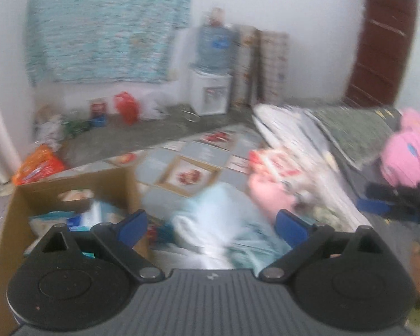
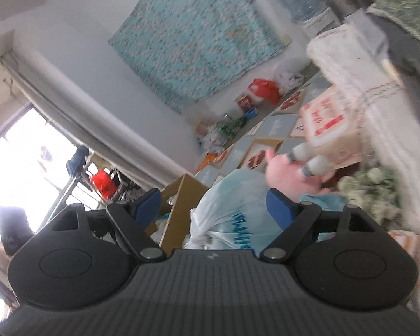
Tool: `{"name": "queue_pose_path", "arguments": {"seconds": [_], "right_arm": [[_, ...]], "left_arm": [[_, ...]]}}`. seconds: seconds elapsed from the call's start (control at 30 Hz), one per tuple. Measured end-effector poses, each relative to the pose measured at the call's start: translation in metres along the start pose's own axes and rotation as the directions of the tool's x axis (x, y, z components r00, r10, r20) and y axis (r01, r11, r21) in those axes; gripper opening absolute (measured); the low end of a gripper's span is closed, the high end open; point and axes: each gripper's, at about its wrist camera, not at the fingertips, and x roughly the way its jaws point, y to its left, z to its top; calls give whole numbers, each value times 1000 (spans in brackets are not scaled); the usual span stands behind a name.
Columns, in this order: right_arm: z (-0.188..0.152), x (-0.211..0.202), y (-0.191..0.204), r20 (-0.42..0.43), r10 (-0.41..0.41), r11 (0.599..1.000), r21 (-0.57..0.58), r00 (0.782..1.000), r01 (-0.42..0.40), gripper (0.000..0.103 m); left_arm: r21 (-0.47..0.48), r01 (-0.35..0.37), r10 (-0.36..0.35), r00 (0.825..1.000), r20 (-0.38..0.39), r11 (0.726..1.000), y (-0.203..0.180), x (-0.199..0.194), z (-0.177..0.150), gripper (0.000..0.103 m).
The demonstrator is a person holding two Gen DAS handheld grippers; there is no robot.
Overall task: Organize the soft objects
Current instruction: 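Reach the right tool to the pink-and-white plush doll and grasp it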
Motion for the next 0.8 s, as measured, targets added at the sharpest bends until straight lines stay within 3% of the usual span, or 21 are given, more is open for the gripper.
{"name": "queue_pose_path", "arguments": {"seconds": [0.2, 0.33, 0.47, 0.63, 0.8], "right_arm": [[-3, -16, -21, 31, -3, 999, 42, 1000, 1, 83], [7, -4, -29, 8, -38, 998, 52, 999, 37, 83], [25, 29, -34, -72, -87, 996, 23, 994, 89, 83], [50, 78, -46, -127, -160, 987, -23, 979, 158, 83], [66, 133, -68, -202, -211, 978, -50, 956, 205, 83]], "left_arm": [[117, 34, -30, 999, -36, 993, -53, 38, -2, 99], [260, 23, -9, 998, -55, 965, -88, 73, -5, 98], [359, 33, -1, 996, -89, 933, -113, 110, -8, 97], [407, 10, 41, 992, -116, 914, -128, 155, -5, 97], [387, 8, 69, 980, -185, 922, -128, 202, 2, 87]]}}
